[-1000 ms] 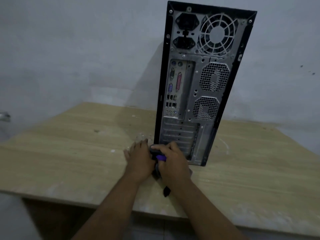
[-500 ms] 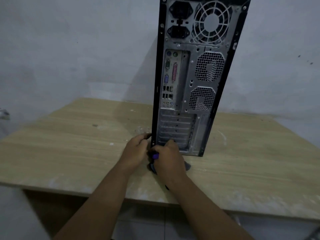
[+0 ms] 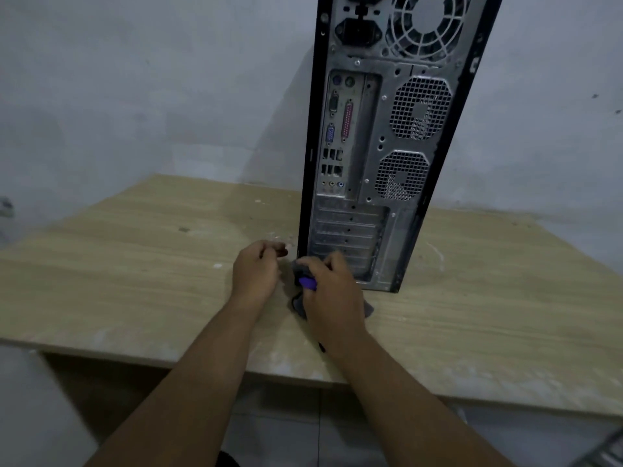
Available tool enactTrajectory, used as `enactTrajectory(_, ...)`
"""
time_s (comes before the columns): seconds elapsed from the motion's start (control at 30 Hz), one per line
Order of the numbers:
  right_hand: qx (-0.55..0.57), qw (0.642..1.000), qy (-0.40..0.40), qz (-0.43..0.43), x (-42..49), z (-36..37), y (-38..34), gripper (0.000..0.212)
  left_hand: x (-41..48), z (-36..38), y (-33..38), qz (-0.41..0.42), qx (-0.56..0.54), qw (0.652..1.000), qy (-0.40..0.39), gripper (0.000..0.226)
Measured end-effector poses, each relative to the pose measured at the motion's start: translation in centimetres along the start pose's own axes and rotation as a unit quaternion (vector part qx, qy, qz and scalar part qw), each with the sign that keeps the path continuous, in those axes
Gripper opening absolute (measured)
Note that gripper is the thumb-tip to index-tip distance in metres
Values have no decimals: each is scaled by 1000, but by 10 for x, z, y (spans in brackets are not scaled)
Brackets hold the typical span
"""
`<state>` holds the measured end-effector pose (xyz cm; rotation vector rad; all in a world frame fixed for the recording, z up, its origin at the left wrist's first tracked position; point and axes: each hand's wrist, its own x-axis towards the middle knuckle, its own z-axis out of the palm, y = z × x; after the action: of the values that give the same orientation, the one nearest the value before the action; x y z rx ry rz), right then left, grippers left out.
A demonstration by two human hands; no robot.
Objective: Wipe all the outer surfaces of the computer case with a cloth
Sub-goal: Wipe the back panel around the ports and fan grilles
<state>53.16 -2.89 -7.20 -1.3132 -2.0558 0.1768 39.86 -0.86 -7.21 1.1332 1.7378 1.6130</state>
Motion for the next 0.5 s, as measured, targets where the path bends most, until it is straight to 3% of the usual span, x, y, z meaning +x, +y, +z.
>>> enactTrajectory(0.1,4,1000,-28,-1,-4,-4,-1,47,-1,1,-3,-5,-7,1000,-5,27)
enactTrajectory(0.27,13,998,34,-45,-2,0,-1,49,2,3,-3,-5,4,1000,-3,26)
enactTrajectory(0.37,-20,999,-26,-18,-3,1,-2,50,-2,2,-2,-10,-16,1000,-10,27)
enactTrajectory(0.5,-49,997,-62,-4,-4,2,-2,34,-3,1,0,-7,-29,999,-17,28)
